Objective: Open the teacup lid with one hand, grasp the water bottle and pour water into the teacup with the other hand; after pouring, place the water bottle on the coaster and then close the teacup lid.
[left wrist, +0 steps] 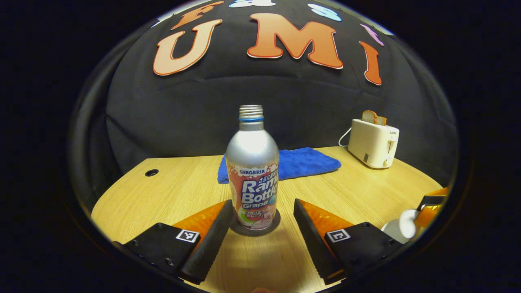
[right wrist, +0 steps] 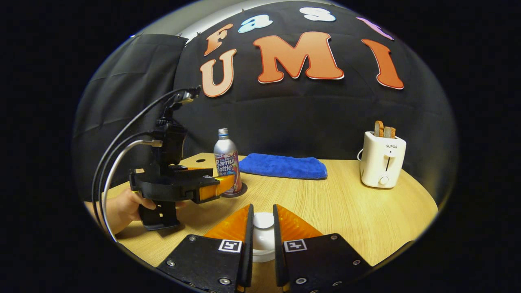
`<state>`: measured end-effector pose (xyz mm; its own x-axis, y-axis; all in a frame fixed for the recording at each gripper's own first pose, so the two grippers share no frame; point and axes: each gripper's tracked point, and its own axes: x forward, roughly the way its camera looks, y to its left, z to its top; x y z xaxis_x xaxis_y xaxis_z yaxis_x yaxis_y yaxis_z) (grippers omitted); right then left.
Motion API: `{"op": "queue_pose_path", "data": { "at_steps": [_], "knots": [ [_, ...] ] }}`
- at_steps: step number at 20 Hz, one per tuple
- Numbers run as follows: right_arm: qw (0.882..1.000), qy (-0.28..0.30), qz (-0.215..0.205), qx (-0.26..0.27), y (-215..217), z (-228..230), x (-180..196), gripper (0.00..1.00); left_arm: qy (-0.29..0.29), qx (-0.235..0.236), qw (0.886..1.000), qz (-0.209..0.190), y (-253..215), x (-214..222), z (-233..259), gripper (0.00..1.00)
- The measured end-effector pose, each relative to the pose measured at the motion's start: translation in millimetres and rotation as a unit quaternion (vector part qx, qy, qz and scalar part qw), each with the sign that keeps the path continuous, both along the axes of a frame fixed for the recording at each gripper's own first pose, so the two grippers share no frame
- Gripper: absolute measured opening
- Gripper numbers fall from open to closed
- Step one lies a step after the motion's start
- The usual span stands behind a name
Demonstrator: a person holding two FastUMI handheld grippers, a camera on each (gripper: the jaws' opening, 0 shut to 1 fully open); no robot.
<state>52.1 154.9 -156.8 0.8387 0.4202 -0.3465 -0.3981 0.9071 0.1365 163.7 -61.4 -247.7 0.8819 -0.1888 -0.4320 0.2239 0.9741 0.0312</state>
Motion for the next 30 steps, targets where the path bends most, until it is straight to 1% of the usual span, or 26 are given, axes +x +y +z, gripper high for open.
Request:
{"op": "queue_pose_path", "data": {
  "at_steps": [2, 3, 4, 8, 9, 10, 15, 17, 19, 20, 21, 22, 23, 24, 25, 26, 27, 28, 29, 30],
  "knots": [
    [1.0, 0.0, 0.001, -0.009, 2.2, -3.7, -0.6, 0.23, -0.012, 0.0, 1.0, 0.0, 3.6, -9.9, 9.9, 0.98],
    [1.0, 0.0, 0.002, -0.011, 3.3, -6.0, -1.0, 0.23, -0.017, -0.002, 1.0, 0.0, 4.5, -15.6, 14.3, 0.94],
    [1.0, 0.0, 0.003, -0.011, 5.2, -7.9, -1.8, 0.23, -0.021, -0.004, 1.0, 0.0, 6.6, -21.6, 18.7, 0.98],
    [1.0, 0.003, 0.0, -0.022, 8.9, -17.9, -0.8, 0.23, -0.043, -0.009, 0.999, 0.01, 14.4, -42.2, 38.7, 0.98],
    [1.0, 0.004, 0.003, -0.026, 10.8, -21.0, -2.3, 0.23, -0.049, -0.011, 0.999, 0.01, 15.7, -46.7, 43.7, 0.94],
    [1.0, 0.003, 0.005, -0.028, 12.2, -21.7, -3.2, 0.23, -0.054, -0.01, 0.998, 0.011, 17.7, -50.7, 47.1, 0.97],
    [1.0, -0.005, 0.001, -0.029, 11.6, -21.2, -2.0, 0.24, -0.064, -0.011, 0.998, 0.019, 23.7, -65.6, 56.9, 0.97],
    [0.999, -0.007, -0.008, -0.031, 8.7, -20.1, -0.7, 0.28, -0.066, -0.014, 0.997, 0.023, 30.3, -80.2, 69.6, 0.97],
    [0.999, -0.019, -0.015, -0.031, 6.1, -9.7, -1.4, 0.36, -0.073, -0.018, 0.997, 0.03, 33.8, -88.7, 81.8, 0.97],
    [0.999, -0.03, -0.018, -0.028, 4.1, -0.6, -1.3, 0.43, -0.078, -0.02, 0.996, 0.032, 35.7, -90.7, 88.2, 0.97],
    [0.999, -0.042, -0.021, -0.024, 2.9, 8.2, -2.1, 0.46, -0.085, -0.02, 0.996, 0.035, 37.6, -93.8, 94.7, 0.97],
    [0.998, -0.052, -0.024, -0.021, 1.0, 17.0, -3.4, 0.52, -0.092, -0.019, 0.995, 0.038, 39.4, -97.3, 101.9, 0.98],
    [0.998, -0.061, -0.028, -0.019, -2.0, 25.2, -3.7, 0.54, -0.1, -0.019, 0.994, 0.04, 41.1, -100.6, 109.9, 0.97],
    [0.997, -0.069, -0.032, -0.019, -5.1, 32.6, -6.0, 0.6, -0.108, -0.021, 0.993, 0.042, 41.2, -103.4, 117.2, 0.97],
    [0.996, -0.077, -0.035, -0.019, -8.5, 40.6, -8.3, 0.62, -0.116, -0.023, 0.992, 0.043, 41.3, -106.9, 125.6, 0.97],
    [0.995, -0.085, -0.038, -0.019, -12.3, 48.4, -10.5, 0.67, -0.123, -0.025, 0.991, 0.045, 42.8, -109.8, 132.9, 0.97],
    [0.995, -0.093, -0.041, -0.019, -16.7, 55.9, -12.9, 0.7, -0.131, -0.027, 0.99, 0.047, 44.0, -112.0, 139.9, 0.97],
    [0.994, -0.101, -0.044, -0.019, -19.8, 63.6, -15.0, 0.74, -0.137, -0.03, 0.989, 0.05, 43.9, -116.0, 147.7, 0.97],
    [0.993, -0.108, -0.048, -0.018, -23.4, 70.9, -16.8, 0.75, -0.143, -0.031, 0.988, 0.053, 45.6, -120.7, 155.2, 0.97],
    [0.992, -0.113, -0.05, -0.018, -27.2, 77.7, -18.8, 0.77, -0.15, -0.034, 0.987, 0.056, 46.3, -125.5, 162.9, 1.0]
  ]
}}
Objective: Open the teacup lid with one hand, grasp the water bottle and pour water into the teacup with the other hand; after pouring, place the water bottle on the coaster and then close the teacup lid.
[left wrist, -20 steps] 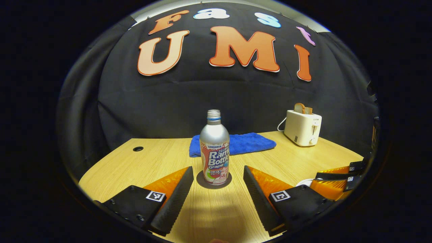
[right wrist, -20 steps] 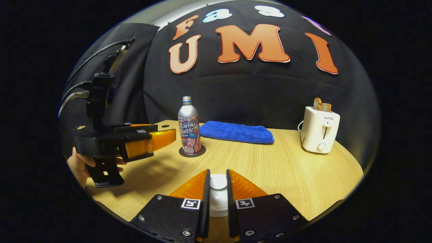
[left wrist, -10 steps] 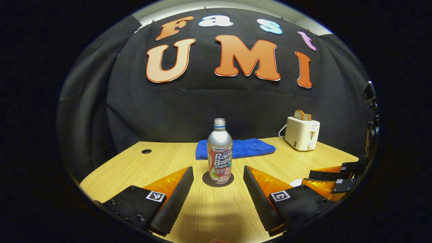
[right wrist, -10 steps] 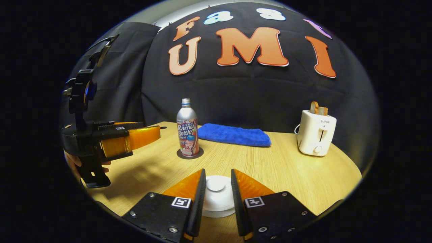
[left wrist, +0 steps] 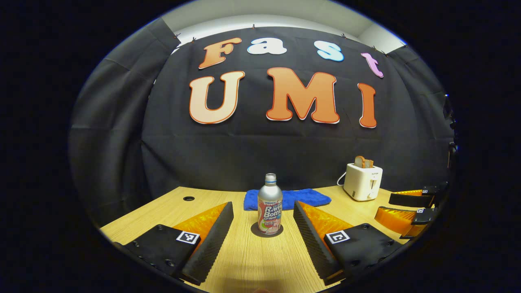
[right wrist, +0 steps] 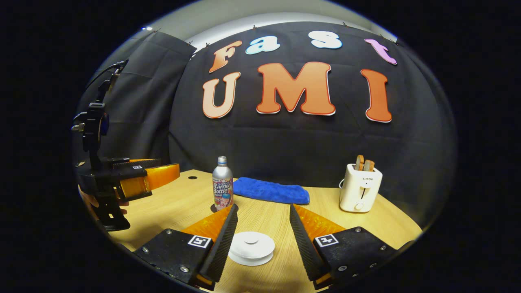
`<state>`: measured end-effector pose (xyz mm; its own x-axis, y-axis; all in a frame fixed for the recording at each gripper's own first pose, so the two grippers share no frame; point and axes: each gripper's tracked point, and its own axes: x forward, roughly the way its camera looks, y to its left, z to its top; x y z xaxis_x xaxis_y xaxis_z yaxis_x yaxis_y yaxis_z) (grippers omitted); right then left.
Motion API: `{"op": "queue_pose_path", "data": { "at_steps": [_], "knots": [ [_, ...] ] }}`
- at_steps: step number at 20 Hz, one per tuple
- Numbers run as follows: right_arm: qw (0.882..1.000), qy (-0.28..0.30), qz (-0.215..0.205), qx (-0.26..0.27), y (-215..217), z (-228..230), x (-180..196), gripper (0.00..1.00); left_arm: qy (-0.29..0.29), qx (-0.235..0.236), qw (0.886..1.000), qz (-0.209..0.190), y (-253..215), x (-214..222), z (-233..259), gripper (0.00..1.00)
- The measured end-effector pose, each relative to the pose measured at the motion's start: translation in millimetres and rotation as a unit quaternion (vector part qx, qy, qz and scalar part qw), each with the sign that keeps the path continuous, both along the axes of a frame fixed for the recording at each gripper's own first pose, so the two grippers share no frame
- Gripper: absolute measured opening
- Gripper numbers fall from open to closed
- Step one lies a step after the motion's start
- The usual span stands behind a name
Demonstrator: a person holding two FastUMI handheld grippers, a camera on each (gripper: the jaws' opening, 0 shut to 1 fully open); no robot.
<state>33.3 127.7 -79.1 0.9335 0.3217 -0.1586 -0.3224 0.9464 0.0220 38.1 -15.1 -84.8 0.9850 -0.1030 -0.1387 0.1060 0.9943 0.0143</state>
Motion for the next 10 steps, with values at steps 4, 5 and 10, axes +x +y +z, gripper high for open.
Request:
{"op": "queue_pose_path", "data": {
  "at_steps": [4, 5, 10],
  "knots": [
    [0.999, -0.031, -0.017, 0.0, -17.6, 31.2, -7.7, 0.84, -0.028, 0.002, 1.0, 0.009, 3.9, -16.5, 27.1, 0.96],
    [0.999, -0.039, -0.022, 0.002, -22.1, 38.3, -9.2, 0.84, -0.033, 0.004, 0.999, 0.01, 4.7, -22.0, 32.6, 0.97],
    [0.998, -0.057, -0.039, 0.01, -39.4, 56.2, -21.5, 0.86, -0.06, 0.003, 0.998, 0.022, 7.3, -49.1, 54.8, 1.0]
  ]
}}
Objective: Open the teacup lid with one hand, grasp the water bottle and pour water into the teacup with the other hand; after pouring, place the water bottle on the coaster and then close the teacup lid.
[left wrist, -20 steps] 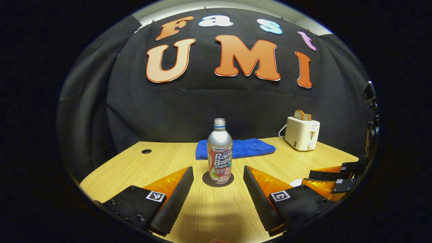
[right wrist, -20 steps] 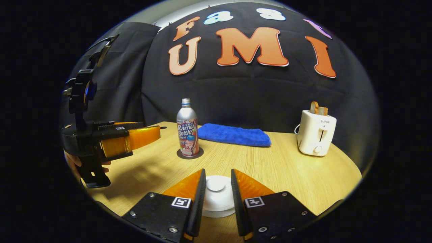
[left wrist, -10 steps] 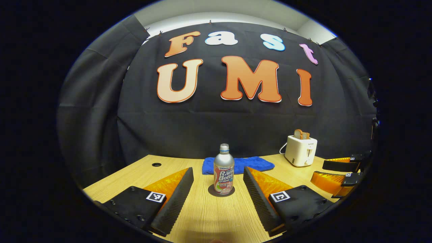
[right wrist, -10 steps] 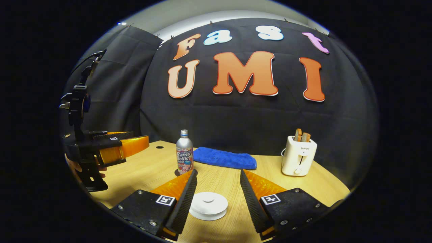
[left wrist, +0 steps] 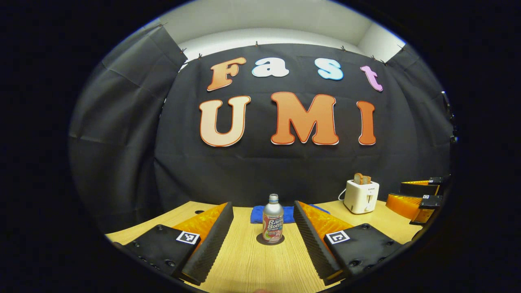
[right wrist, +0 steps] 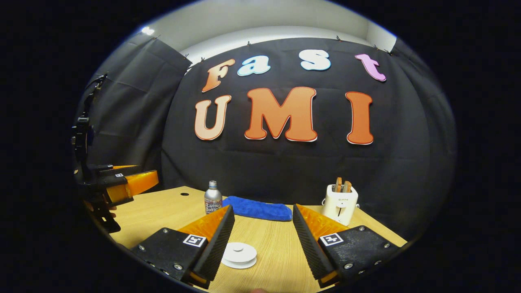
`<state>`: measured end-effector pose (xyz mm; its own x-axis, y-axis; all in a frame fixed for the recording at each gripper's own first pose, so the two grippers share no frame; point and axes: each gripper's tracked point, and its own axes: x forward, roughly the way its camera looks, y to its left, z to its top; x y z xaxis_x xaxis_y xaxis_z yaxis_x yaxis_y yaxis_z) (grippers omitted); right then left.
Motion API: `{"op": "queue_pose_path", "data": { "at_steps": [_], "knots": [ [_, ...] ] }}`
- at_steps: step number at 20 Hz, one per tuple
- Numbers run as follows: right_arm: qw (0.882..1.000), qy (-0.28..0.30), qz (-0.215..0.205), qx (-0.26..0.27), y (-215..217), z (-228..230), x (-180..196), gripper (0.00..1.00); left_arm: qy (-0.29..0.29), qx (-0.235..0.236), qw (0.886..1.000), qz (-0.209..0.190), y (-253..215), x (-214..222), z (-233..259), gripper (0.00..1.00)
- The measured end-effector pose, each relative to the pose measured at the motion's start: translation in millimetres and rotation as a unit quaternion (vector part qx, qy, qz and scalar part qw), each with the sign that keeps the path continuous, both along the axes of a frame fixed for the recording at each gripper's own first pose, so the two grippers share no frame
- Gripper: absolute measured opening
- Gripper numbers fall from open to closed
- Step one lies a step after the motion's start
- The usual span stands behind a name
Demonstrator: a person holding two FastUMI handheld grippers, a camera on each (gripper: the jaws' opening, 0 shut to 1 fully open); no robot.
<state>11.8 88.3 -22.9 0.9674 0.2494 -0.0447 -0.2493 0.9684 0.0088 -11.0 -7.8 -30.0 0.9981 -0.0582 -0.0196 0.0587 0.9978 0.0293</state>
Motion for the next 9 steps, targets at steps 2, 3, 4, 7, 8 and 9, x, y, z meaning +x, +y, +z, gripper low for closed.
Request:
{"op": "queue_pose_path", "data": {
  "at_steps": [2, 3, 4, 7, 8, 9],
  "knots": [
    [1.0, -0.003, 0.003, 0.0, -2.4, 0.3, -3.9, 0.86, -0.014, 0.003, 1.0, 0.006, 2.1, -7.7, 5.4, 1.0],
    [1.0, -0.003, 0.003, -0.002, -2.8, -1.6, -6.8, 0.86, -0.03, 0.006, 1.0, 0.006, 2.6, -10.1, 10.1, 0.97],
    [1.0, -0.001, 0.002, -0.001, -2.9, -3.0, -5.1, 0.87, -0.036, 0.008, 0.999, 0.006, 2.5, -12.7, 12.1, 0.97],
    [1.0, -0.002, -0.002, 0.003, -4.1, -1.9, -6.5, 0.92, -0.031, 0.015, 0.999, 0.021, 12.5, -19.1, 6.0, 0.94],
    [1.0, -0.005, -0.003, 0.004, -4.6, -0.5, -7.0, 0.92, -0.03, 0.012, 0.999, 0.02, 11.1, -21.0, 6.4, 1.0],
    [1.0, -0.007, -0.003, 0.005, -4.4, 0.5, -8.1, 0.92, -0.029, 0.012, 0.999, 0.022, 11.7, -23.2, 5.4, 1.0]
  ]
}}
